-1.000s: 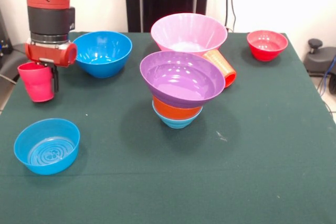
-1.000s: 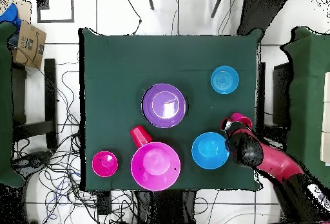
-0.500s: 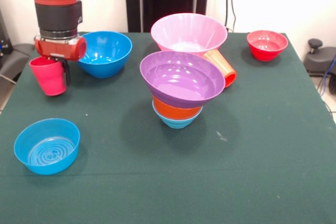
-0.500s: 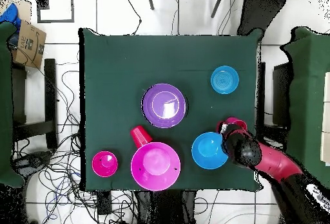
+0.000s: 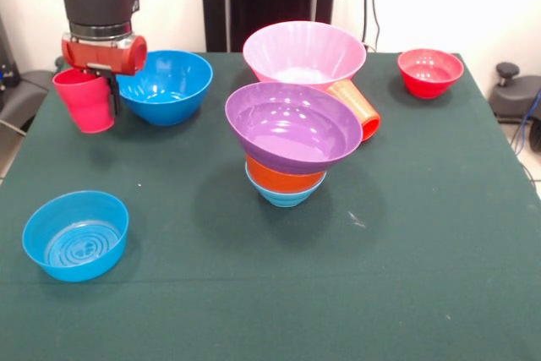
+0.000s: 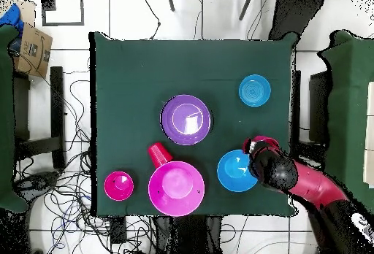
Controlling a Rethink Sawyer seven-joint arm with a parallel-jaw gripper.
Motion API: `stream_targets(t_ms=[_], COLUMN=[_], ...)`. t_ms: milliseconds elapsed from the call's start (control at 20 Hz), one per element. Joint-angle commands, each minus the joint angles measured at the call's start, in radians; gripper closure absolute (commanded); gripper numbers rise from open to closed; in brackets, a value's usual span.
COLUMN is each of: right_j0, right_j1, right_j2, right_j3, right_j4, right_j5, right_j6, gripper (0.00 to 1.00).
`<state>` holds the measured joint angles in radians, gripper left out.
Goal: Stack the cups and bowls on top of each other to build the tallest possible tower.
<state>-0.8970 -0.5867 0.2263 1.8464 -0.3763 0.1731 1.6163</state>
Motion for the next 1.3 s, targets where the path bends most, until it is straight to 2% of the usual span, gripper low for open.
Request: stream_targets(t_ms=[50, 450, 800, 1300], right_j0=[0.078, 0.165, 0.251, 0.352], right_j1=[-0.042, -0.134, -0.237, -0.298], right_j2=[0.027, -0.033, -0.083, -0.138], right_j3=[0.036, 0.072, 0.133, 0.161], right_j4=[0.067, 0.125, 0.21, 0.282], right_j5=[0.13, 0.175, 0.251, 0.304], right_j6=[0.136, 0.175, 0.21, 0.268], gripper=[1.0, 1.0, 1.0, 1.0])
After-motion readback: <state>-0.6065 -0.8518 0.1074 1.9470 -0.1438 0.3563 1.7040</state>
